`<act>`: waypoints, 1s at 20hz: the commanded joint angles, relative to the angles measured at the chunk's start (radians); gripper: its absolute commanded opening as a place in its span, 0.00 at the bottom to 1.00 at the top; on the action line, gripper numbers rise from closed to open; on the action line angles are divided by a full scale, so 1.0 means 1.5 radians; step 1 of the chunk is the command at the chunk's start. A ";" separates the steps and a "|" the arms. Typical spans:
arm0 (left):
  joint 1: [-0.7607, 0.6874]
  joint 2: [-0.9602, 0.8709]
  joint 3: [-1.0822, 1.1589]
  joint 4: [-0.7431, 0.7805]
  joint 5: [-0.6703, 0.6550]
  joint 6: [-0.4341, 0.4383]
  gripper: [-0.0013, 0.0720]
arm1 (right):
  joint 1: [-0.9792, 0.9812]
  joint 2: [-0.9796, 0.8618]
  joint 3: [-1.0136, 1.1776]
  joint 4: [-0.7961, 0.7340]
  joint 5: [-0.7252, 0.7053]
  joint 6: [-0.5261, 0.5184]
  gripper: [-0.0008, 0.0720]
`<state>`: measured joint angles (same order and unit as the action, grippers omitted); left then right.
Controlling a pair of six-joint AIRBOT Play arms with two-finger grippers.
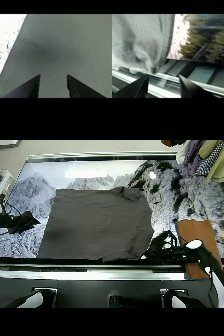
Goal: Fold the clothes and pants, and hang the long-sleeved shirts on hangers.
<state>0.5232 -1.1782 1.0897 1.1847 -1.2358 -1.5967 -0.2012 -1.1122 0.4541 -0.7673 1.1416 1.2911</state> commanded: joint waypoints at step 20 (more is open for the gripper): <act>0.224 0.064 -0.281 0.045 0.055 0.074 0.55 | 0.137 -0.005 -0.005 0.102 -0.152 -0.016 0.05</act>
<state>0.8314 -1.0855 0.7399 1.2560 -1.2320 -1.5375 0.0021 -1.1423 0.4438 -0.6243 0.8860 1.2678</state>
